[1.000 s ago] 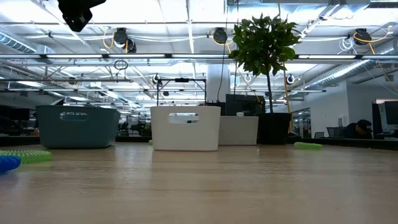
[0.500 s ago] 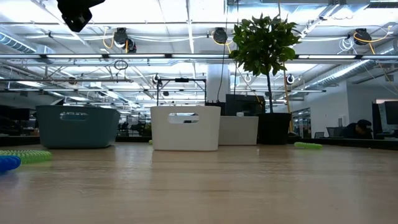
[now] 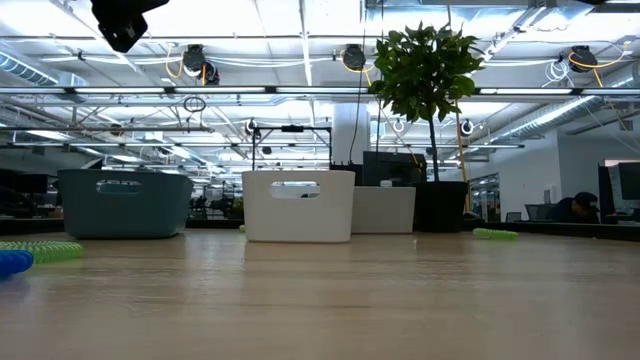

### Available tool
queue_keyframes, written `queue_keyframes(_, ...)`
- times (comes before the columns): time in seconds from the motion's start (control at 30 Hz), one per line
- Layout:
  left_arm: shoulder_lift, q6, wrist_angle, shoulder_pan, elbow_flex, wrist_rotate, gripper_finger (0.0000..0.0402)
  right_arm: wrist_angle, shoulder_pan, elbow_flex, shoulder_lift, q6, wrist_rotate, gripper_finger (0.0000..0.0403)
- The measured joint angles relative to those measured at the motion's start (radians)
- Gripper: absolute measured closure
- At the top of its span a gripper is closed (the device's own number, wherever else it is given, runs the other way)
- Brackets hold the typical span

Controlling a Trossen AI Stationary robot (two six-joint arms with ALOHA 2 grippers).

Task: Sort spring keychains
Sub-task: Put the blue spring keychain into the white bin

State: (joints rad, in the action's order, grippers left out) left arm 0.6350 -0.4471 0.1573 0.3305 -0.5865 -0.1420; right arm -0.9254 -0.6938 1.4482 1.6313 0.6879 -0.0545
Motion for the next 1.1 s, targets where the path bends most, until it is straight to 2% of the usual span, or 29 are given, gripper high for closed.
queue_keyframes(0.7, 0.000, -0.008, -0.001, 0.000, 0.000, 0.000, 0.0149, -0.143, 0.181, 0.400, 0.235, -0.469, 0.007, 0.0402)
queue_keyframes(1.1, 0.000, -0.003, 0.000, 0.000, 0.000, -0.001, 0.0149, -0.036, 0.366, 0.440, 0.303, -0.554, -0.055, 0.0402)
